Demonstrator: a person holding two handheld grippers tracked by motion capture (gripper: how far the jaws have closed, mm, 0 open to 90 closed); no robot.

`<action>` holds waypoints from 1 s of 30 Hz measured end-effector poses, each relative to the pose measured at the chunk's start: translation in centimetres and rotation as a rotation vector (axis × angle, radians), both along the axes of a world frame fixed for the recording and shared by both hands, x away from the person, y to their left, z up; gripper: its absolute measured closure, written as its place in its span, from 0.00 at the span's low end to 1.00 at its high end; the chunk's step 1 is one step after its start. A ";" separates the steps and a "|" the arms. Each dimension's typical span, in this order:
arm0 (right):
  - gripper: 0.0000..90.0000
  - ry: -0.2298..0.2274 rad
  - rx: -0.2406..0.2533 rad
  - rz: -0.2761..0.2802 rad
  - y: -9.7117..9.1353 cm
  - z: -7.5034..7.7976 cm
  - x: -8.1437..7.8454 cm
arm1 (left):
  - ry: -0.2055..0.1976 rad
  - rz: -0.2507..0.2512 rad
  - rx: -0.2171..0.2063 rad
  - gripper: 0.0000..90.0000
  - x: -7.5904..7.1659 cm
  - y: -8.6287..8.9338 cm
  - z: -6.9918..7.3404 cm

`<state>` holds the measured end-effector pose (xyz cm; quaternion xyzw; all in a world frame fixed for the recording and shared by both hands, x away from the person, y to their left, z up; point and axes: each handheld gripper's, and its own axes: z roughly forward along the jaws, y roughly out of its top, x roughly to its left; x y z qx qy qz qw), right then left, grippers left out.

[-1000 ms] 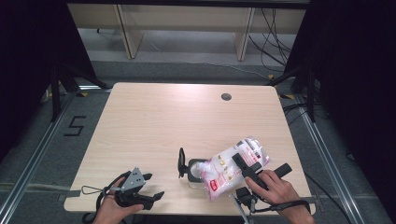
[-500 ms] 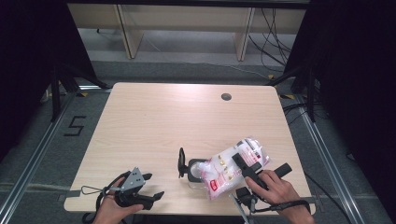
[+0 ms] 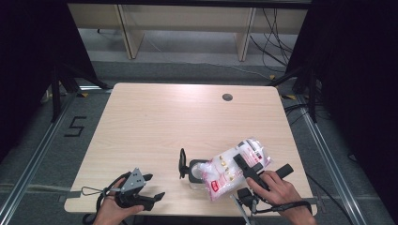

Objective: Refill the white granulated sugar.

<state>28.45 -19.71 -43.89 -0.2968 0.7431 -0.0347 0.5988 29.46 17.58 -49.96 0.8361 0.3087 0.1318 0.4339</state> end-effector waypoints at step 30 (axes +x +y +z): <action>0.67 -0.034 -0.053 0.018 0.4 0.7 -0.7 | -0.007 -0.004 0.017 0.24 0.1 0.1 0.0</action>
